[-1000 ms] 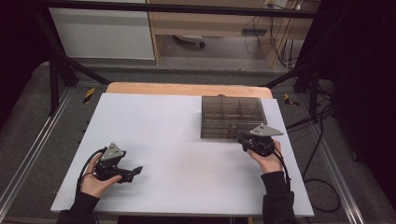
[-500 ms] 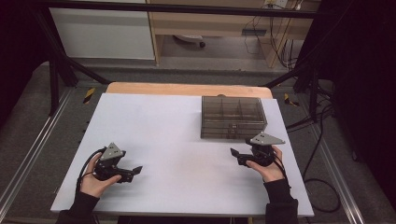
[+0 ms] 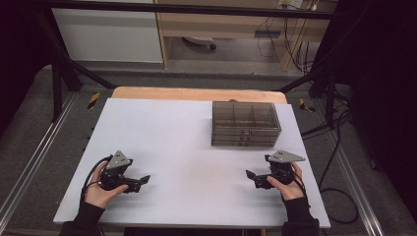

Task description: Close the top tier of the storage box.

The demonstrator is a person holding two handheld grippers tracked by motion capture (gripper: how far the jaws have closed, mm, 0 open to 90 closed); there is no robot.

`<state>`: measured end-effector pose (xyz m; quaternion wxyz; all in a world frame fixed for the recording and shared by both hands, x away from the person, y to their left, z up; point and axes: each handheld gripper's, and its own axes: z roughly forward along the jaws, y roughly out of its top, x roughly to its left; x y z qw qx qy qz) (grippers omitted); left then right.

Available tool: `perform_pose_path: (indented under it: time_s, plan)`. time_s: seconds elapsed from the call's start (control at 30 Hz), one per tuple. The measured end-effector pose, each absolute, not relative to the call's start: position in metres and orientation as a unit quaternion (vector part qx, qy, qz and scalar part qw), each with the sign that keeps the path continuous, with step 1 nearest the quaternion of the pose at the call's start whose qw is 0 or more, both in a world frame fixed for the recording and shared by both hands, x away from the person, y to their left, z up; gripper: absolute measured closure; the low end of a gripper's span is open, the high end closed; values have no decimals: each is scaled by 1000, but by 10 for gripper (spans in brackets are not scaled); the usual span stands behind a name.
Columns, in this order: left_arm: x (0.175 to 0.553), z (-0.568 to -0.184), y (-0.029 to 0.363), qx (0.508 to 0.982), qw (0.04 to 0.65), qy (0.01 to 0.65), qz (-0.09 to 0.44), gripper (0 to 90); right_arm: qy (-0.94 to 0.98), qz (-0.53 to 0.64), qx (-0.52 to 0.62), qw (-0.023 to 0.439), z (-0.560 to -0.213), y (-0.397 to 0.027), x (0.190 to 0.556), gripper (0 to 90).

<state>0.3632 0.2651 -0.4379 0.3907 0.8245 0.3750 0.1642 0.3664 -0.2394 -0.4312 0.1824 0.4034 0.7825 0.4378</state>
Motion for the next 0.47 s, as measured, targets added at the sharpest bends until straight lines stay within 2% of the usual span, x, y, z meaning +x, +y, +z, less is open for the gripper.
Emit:
perform_pose_path:
  time_s: [0.47]
  plan:
    - [363,-438,264,826,390,373,165,71,787,426,411,175,-444,-251,361,46]
